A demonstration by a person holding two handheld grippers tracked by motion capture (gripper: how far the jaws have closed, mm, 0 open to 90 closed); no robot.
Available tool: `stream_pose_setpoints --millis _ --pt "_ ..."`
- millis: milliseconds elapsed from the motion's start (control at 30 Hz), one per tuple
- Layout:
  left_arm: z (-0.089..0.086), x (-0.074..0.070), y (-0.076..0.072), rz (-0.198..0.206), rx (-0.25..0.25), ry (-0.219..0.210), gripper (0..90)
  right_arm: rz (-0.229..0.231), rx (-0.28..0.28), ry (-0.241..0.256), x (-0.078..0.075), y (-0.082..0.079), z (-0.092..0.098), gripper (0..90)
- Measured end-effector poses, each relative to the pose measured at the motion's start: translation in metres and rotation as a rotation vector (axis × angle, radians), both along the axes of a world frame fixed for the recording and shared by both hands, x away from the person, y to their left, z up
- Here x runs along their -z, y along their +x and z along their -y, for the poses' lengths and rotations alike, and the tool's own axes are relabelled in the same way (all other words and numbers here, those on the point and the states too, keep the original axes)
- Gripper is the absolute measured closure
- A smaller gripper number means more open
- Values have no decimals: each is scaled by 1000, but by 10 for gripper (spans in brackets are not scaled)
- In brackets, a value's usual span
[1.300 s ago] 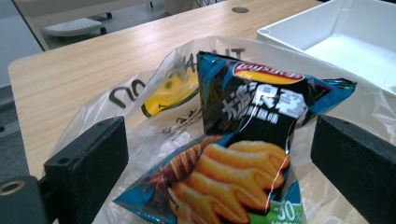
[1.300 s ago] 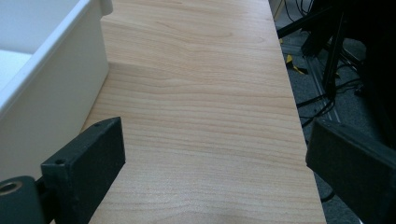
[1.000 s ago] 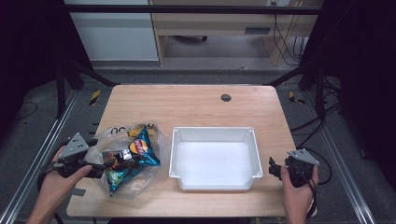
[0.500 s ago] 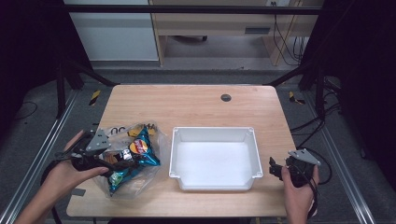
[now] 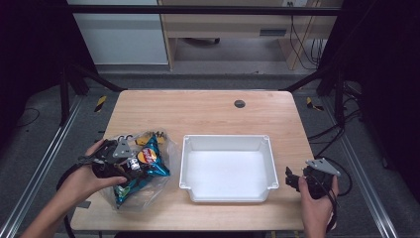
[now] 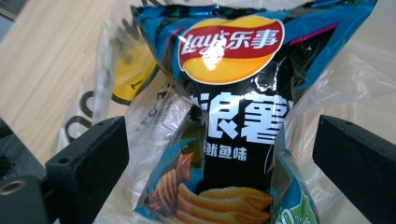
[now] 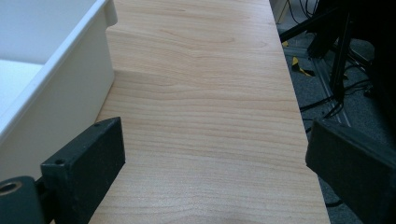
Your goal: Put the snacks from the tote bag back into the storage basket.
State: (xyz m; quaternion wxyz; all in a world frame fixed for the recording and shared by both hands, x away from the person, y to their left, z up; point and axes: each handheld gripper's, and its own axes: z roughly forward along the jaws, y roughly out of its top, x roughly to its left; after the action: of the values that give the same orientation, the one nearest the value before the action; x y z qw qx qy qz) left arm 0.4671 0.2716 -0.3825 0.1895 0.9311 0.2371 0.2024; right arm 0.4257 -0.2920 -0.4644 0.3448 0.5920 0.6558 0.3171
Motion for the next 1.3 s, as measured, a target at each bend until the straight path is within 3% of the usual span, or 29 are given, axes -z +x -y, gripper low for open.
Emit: stream_pose_setpoints --millis 67,200,333,467,833,933,1067,1167,1300 --pt "1 2 1 -6 4 1 34 -1 0 0 0 0 0 52" --pt "5 15 8 -30 16 45 35 0 0 0 0 0 0 52" --pt "6 23 13 -43 10 27 40 0 0 0 0 0 0 52" --pt "7 28 15 -57 19 48 43 1 -2 -2 0 0 0 52" --pt "4 41 21 -89 13 40 81 -2 -7 -5 0 1 -1 52" --pt "4 43 23 -101 16 32 117 -3 -8 -3 0 1 -2 52" --pt "3 46 23 -117 26 2 248 -4 -11 -4 0 1 -2 52" --pt "2 40 19 -108 24 -36 386 -3 -13 -6 0 1 -2 52" --pt "-2 31 17 -96 22 -61 452 -5 -15 -7 0 1 -3 52"
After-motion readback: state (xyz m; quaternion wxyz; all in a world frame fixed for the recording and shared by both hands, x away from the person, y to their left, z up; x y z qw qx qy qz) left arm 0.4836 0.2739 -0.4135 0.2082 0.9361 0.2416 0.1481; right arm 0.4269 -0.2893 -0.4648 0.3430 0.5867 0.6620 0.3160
